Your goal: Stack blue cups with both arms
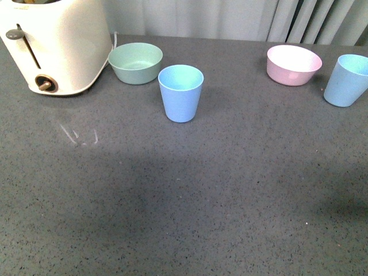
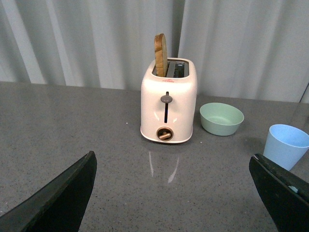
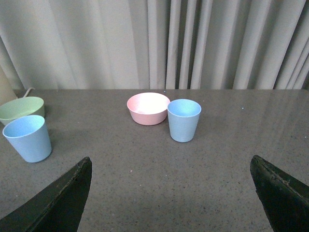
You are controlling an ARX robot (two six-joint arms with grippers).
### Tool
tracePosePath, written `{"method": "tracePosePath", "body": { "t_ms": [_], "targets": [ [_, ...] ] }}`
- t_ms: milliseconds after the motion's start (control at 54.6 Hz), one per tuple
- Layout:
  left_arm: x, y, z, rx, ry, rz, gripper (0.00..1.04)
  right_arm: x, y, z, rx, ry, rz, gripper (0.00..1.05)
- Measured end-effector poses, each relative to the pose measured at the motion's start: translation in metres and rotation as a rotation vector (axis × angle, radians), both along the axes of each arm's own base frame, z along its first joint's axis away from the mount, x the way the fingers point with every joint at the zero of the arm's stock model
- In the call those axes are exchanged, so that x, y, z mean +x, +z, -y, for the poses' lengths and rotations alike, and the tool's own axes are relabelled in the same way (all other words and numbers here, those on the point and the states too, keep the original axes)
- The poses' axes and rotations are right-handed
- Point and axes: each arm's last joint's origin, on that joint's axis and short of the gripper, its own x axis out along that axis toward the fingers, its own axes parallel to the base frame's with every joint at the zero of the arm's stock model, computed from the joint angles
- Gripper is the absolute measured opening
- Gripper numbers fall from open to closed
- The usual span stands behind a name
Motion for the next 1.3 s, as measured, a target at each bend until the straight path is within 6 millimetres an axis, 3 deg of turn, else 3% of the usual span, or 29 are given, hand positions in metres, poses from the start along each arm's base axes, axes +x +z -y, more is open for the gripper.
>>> {"method": "tracePosePath", "body": {
  "t_ms": [696,751,806,861,1045,1210,1301],
  "targets": [
    [0.0,0.0,0.0,0.0,0.0,0.0,0.96,0.0,0.0,0.0,0.0,0.0,0.0,0.96],
    [0.0,-0.001,0.001,-0.024,-0.045,-0.131,0.96,0.0,0.0,0.0,0.0,0.0,0.0,0.96],
    [0.004,0.003,0.002,-0.062,-0.079,-0.443,0.96,0.0,0.0,0.0,0.0,0.0,0.0,0.96],
    [0.022,0.009,0.003,-0.074,-0.09,-0.592,0.96,0.0,0.0,0.0,0.0,0.0,0.0,0.96],
    [0.107,0.041,0.013,-0.106,-0.141,-0.618,0.96,0.0,0.0,0.0,0.0,0.0,0.0,0.96],
    [0.183,0.029,0.046,-0.085,-0.175,-0.733,0.96,0.0,0.0,0.0,0.0,0.0,0.0,0.96],
    [0.208,0.023,0.063,-0.082,-0.182,-0.768,0.96,0.0,0.0,0.0,0.0,0.0,0.0,0.96]
  ]
}}
